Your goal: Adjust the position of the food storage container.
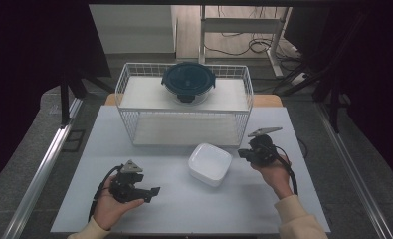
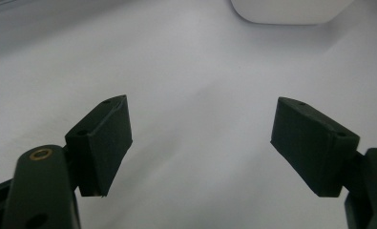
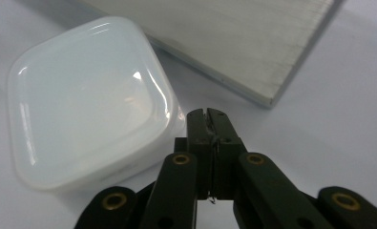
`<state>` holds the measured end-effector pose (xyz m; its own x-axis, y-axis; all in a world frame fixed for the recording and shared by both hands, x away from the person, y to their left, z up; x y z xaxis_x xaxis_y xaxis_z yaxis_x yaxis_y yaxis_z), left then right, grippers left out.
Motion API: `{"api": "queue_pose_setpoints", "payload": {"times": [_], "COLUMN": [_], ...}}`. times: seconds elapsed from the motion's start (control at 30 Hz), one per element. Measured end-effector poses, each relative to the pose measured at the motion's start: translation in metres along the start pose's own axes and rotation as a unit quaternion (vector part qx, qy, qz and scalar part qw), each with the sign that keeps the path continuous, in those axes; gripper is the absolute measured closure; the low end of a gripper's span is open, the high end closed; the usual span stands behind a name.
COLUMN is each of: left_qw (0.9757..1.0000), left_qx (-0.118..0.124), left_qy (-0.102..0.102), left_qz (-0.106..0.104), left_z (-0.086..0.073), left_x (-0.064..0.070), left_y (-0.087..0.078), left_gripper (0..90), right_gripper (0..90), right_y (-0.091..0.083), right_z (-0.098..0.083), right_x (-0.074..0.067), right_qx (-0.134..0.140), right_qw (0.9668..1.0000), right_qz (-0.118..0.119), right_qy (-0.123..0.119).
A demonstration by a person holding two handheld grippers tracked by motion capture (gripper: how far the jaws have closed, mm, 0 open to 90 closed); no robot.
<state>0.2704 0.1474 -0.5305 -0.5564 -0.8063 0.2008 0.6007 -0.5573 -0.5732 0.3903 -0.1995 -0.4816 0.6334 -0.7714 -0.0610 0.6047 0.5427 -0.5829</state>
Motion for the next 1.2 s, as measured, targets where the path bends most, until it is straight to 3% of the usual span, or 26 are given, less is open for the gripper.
{"api": "queue_pose_setpoints", "payload": {"times": [0.07, 0.23, 0.37, 0.43, 0.57, 0.73, 0.8, 0.97, 1.03, 1.13, 1.17, 1.2], "left_qw": [1.0000, 1.0000, 1.0000, 0.9999, 0.9998, 0.9997, 0.9996, 0.9994, 0.9994, 0.9993, 0.9993, 0.9993], "left_qx": [-0.001, 0.000, 0.002, 0.003, 0.008, 0.015, 0.017, 0.019, 0.019, 0.019, 0.019, 0.019], "left_qy": [0.000, -0.002, -0.006, -0.009, -0.016, -0.019, -0.023, -0.027, -0.028, -0.031, -0.031, -0.032], "left_qz": [-0.003, -0.004, -0.002, -0.003, -0.003, 0.002, 0.005, 0.008, 0.009, 0.011, 0.011, 0.011], "left_z": [0.000, -0.001, -0.002, -0.002, -0.001, 0.001, 0.001, 0.001, 0.001, 0.001, 0.001, 0.001], "left_x": [-0.001, -0.002, -0.005, -0.006, -0.007, -0.011, -0.013, -0.015, -0.016, -0.017, -0.018, -0.018], "left_y": [0.001, 0.001, 0.001, 0.001, 0.000, -0.003, -0.004, -0.007, -0.007, -0.006, -0.006, -0.006], "left_gripper": [21.1, 21.2, 21.3, 21.4, 21.5, 21.8, 21.9, 22.1, 22.2, 22.3, 22.4, 22.4], "right_gripper": [89.4, 89.6, 89.7, 89.7, 89.7, 89.7, 89.7, 89.7, 89.7, 89.7, 89.7, 89.7], "right_y": [0.010, 0.035, 0.051, 0.051, 0.047, 0.037, 0.033, 0.027, 0.023, 0.021, 0.019, 0.019], "right_z": [0.004, 0.009, 0.002, 0.001, -0.002, -0.007, -0.011, -0.019, -0.024, -0.028, -0.032, -0.032], "right_x": [0.001, 0.003, -0.006, -0.008, -0.015, -0.037, -0.045, -0.058, -0.070, -0.081, -0.093, -0.093], "right_qx": [-0.013, -0.039, -0.059, -0.063, -0.063, -0.056, -0.055, -0.050, -0.048, -0.046, -0.045, -0.045], "right_qw": [0.9996, 0.9974, 0.9947, 0.9943, 0.9938, 0.9932, 0.9928, 0.9938, 0.9929, 0.9918, 0.9906, 0.9906], "right_qz": [-0.012, -0.021, 0.004, 0.004, 0.024, 0.055, 0.051, 0.062, 0.083, 0.095, 0.108, 0.108], "right_qy": [-0.024, -0.057, -0.084, -0.086, -0.089, -0.087, -0.093, -0.078, -0.070, -0.072, -0.070, -0.070]}}
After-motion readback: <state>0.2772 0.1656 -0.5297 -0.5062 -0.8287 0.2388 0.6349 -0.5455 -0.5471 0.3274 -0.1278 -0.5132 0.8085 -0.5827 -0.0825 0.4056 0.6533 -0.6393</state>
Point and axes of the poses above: each handheld gripper's, and its own axes: y roughly forward along the jaws, z roughly out of its top, x roughly to its right, the point moved 5 cm from there along y, roughly forward along the jaws, and after that the axes turned 14 degrees about x, right-handed, at the moved point
